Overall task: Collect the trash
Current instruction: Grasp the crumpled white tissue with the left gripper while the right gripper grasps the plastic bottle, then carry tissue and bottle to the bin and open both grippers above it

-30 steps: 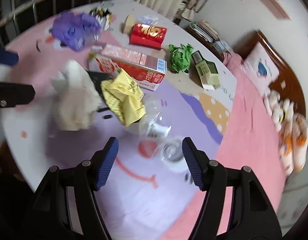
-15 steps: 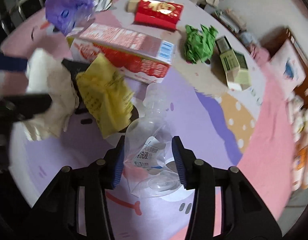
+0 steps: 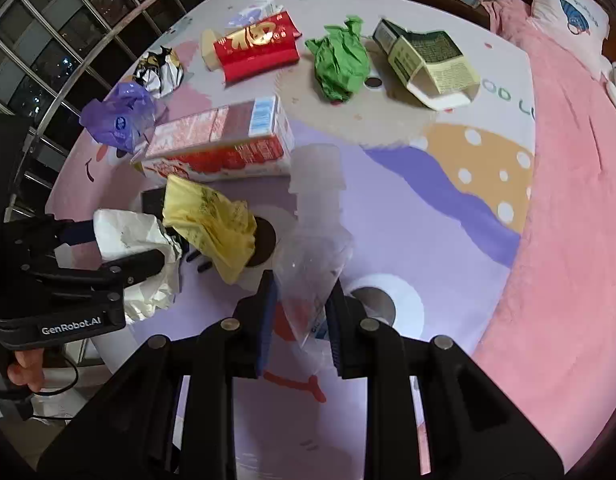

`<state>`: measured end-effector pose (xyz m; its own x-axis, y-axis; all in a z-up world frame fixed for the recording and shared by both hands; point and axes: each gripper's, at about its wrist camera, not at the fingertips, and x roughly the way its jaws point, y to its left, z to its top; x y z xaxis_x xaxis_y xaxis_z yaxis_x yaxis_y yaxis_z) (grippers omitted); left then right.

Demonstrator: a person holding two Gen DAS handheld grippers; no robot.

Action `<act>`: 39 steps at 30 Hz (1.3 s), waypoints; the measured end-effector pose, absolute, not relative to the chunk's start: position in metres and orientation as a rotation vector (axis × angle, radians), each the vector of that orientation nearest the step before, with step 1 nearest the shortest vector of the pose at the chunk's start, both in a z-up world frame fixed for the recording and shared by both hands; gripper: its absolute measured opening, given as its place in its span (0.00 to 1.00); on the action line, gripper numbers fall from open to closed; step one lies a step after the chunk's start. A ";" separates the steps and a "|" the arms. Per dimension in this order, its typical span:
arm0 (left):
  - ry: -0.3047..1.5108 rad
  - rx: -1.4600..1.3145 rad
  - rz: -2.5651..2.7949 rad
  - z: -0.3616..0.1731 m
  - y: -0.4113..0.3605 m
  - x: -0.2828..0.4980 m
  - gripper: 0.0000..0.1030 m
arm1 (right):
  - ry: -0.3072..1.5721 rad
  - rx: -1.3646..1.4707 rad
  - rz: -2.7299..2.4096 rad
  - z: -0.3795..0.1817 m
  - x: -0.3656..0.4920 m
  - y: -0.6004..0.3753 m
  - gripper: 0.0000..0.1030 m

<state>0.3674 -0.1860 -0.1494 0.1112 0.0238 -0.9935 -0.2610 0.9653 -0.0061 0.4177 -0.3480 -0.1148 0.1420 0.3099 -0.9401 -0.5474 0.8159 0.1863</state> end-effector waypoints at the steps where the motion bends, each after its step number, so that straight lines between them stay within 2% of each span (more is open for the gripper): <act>1: 1.453 -0.193 0.207 -0.151 -0.189 0.368 0.69 | 1.290 -0.212 0.622 -0.115 0.417 -0.349 0.19; 5: 1.468 -0.200 0.177 -0.152 -0.191 0.361 0.52 | 1.298 -0.140 0.633 -0.109 0.414 -0.354 0.19; 13: 1.410 -0.260 0.154 -0.134 -0.178 0.335 0.39 | 1.255 -0.046 0.683 -0.075 0.397 -0.358 0.19; 20: 1.306 -0.238 0.118 -0.090 -0.165 0.303 0.38 | 1.243 -0.004 0.744 -0.055 0.360 -0.347 0.19; 28: 1.196 -0.089 0.098 -0.042 -0.148 0.247 0.39 | 1.257 0.003 0.832 -0.051 0.308 -0.318 0.19; 39: 1.194 -0.039 0.027 -0.044 -0.087 0.152 0.39 | 1.302 -0.061 0.860 -0.062 0.220 -0.259 0.19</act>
